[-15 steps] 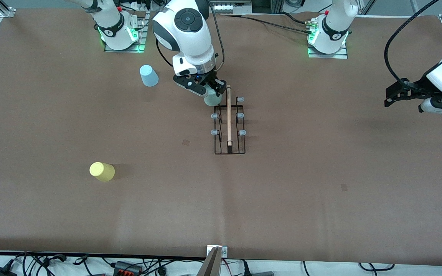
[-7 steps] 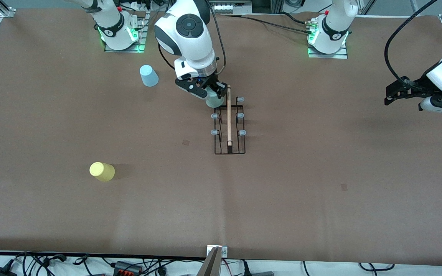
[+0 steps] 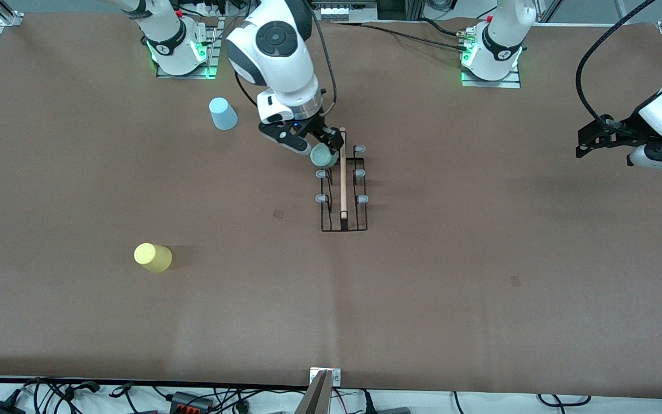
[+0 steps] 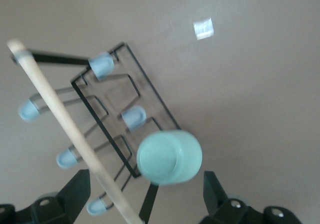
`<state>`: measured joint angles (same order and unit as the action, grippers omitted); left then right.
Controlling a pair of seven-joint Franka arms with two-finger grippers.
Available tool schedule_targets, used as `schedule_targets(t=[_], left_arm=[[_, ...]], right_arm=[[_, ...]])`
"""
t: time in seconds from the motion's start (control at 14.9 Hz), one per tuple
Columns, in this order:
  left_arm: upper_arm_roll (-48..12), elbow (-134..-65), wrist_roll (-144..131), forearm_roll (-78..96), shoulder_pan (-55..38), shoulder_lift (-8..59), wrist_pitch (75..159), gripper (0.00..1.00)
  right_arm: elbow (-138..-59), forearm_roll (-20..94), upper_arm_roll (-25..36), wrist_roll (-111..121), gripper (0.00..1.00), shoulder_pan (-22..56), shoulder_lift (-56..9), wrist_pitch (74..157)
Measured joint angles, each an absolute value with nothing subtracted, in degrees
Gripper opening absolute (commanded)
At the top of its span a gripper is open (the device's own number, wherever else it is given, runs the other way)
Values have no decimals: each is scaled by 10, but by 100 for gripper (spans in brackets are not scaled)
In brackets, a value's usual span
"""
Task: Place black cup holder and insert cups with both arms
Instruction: 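Lower the teal cup onto a holder peg and open the right gripper, then move the right gripper down to the yellow cup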
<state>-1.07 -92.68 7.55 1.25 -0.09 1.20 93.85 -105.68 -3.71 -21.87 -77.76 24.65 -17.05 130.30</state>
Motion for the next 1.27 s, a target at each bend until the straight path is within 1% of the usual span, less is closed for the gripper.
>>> schedule_targets(t=[0.27, 0.4, 0.54, 0.8, 1.01, 1.27], left_arm=[[-11, -927, 76, 12, -1, 12, 938, 100], [-11, -927, 76, 12, -1, 12, 938, 100], [-11, -927, 76, 12, -1, 12, 938, 100], [-11, -927, 76, 12, -1, 12, 938, 100], [-11, -927, 76, 12, -1, 12, 938, 100], [-11, -927, 76, 12, -1, 12, 938, 100]], right_arm=[[-1053, -37, -216, -594, 100, 124, -141, 1242], [-1055, -37, -216, -482, 100, 66, -140, 1219], [-1062, -37, -216, -393, 100, 23, -140, 1209], [-1066, -37, -214, -222, 100, -45, -140, 1207], [-1069, -37, -189, -73, 100, -92, -148, 1214], [-1074, -37, -156, 16, 100, -116, -190, 1277]])
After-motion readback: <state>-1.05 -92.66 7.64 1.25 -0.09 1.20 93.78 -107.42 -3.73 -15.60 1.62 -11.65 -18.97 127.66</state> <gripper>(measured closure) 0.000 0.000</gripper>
